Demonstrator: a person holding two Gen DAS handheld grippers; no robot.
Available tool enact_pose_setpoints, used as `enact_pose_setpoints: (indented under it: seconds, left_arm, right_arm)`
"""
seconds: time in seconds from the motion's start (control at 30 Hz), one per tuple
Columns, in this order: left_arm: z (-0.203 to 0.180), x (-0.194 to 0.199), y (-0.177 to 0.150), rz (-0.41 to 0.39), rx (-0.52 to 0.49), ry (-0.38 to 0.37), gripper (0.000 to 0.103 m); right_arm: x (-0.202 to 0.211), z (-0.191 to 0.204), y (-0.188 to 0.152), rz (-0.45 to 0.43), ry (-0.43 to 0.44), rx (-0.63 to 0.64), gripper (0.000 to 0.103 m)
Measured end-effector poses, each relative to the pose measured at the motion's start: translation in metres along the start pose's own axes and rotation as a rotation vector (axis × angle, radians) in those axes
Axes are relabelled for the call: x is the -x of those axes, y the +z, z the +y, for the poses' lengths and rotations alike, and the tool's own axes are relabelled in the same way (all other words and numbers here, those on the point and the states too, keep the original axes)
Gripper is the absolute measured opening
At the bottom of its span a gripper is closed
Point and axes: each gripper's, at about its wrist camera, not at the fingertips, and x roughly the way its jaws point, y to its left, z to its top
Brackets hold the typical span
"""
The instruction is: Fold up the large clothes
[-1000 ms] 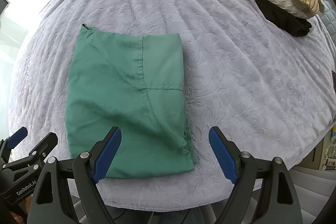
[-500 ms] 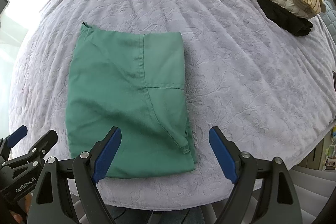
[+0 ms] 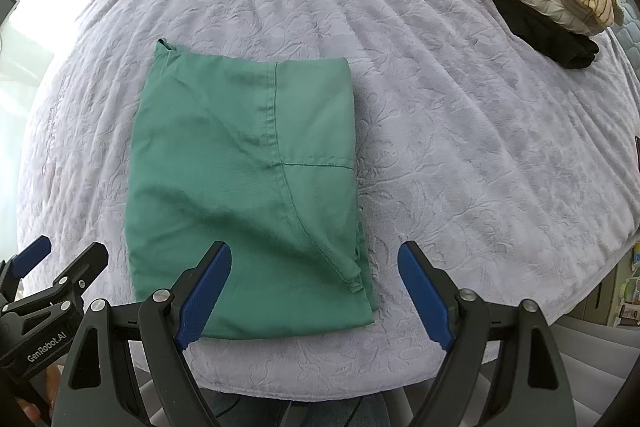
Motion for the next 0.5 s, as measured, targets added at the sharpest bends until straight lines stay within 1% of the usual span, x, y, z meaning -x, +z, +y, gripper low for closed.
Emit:
enact_pose_setpoints:
  seconds: [0.5]
  left_arm:
    - [-0.0027, -0.0009, -0.0021, 0.002, -0.004, 0.011, 0.101]
  right_arm:
    - [-0.0006, -0.0017, 0.0004, 0.010, 0.010, 0.001, 0.087]
